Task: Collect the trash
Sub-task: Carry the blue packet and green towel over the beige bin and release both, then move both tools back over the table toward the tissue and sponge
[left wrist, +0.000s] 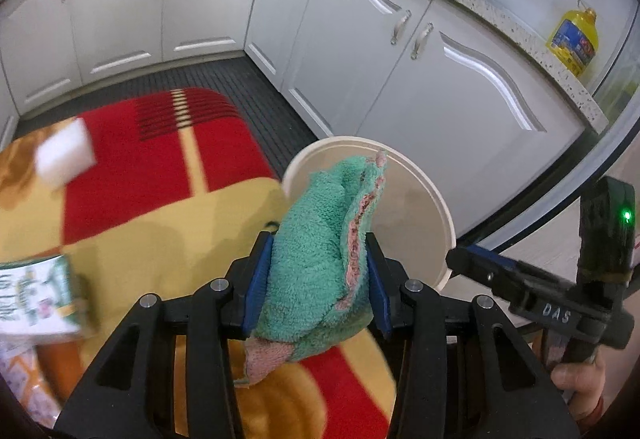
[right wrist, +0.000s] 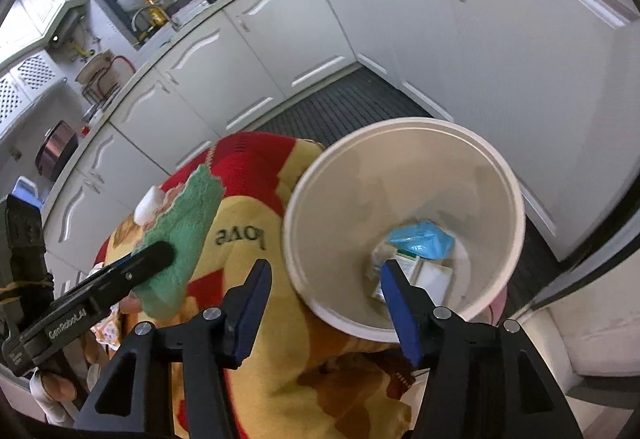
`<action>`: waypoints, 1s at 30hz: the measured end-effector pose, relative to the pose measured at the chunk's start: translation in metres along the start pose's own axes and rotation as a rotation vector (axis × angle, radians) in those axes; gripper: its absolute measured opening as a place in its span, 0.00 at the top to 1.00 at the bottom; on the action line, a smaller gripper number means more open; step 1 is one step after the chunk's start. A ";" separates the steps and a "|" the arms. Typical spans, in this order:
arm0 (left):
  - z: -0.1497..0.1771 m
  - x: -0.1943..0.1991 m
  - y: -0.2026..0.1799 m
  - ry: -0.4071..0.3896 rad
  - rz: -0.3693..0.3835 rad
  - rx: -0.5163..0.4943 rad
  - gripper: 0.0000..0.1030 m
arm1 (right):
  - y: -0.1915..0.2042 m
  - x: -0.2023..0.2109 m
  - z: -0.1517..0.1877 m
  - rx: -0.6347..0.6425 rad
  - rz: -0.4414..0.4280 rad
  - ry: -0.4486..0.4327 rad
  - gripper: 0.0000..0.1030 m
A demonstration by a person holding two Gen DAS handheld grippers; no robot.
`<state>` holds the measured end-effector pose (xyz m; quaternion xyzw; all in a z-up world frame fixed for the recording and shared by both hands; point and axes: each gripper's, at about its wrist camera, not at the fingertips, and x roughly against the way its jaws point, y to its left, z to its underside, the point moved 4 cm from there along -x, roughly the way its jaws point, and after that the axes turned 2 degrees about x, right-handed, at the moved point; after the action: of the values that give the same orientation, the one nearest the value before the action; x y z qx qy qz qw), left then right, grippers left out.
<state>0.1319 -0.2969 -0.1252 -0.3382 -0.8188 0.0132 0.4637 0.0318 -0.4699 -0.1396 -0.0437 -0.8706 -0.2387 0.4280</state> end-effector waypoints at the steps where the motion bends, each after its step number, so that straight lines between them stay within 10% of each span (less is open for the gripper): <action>1: -0.002 -0.005 -0.003 0.000 0.003 0.001 0.58 | -0.003 0.000 0.000 -0.005 0.007 0.002 0.47; 7: -0.010 -0.022 -0.009 -0.011 0.075 0.040 0.32 | -0.014 -0.003 0.000 -0.027 0.024 0.016 0.38; 30: 0.004 0.058 0.025 -0.181 -0.119 0.013 0.32 | 0.036 -0.006 0.002 0.084 0.014 0.003 0.30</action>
<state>0.1226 -0.2436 -0.0929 -0.2835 -0.8759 0.0213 0.3899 0.0440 -0.4361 -0.1314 -0.0315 -0.8788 -0.1989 0.4326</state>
